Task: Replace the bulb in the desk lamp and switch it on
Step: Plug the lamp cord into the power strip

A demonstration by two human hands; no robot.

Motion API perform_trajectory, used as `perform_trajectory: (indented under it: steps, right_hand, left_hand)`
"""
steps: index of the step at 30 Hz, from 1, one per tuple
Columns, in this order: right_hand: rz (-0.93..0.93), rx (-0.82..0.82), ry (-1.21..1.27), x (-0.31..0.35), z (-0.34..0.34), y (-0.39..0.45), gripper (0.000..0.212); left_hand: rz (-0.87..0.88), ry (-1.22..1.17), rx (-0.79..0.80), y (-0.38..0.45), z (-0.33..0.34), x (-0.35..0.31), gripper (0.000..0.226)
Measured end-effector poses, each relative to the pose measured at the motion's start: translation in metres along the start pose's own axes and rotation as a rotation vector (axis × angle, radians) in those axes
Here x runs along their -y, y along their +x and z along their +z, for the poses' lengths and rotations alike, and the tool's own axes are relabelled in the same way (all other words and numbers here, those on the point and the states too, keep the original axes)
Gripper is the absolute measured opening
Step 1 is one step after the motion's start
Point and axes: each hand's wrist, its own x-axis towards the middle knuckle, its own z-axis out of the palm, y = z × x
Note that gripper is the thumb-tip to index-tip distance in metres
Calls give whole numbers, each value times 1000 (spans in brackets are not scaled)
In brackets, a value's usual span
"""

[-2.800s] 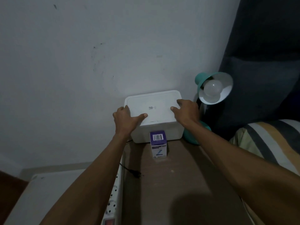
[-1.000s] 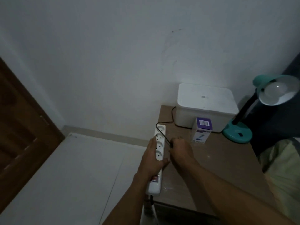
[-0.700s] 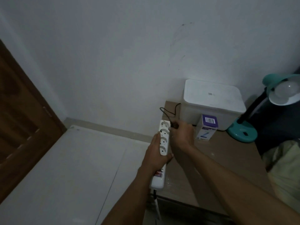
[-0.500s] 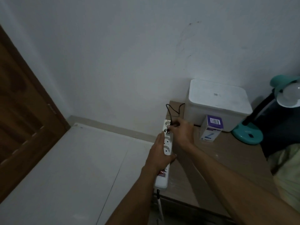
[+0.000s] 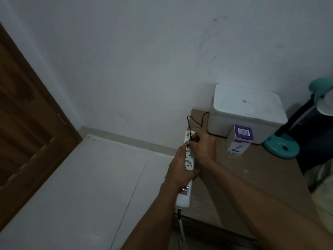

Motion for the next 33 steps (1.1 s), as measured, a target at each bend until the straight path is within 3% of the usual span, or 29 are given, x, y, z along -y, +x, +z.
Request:
perform_trajectory:
  steps: [14,26,33]
  right_hand:
    - [-32,29,0,2,-3,1,25]
    - [-40,26,-153,-6,1,4,11]
    - [-22,34,-154,-8,5,4,16]
  left_hand:
    - [-18,8,1,1,1,0,112]
    - [-22,32,-9,0,1,-2,111]
    - [-7,30,-5,-1,-2,-5,110]
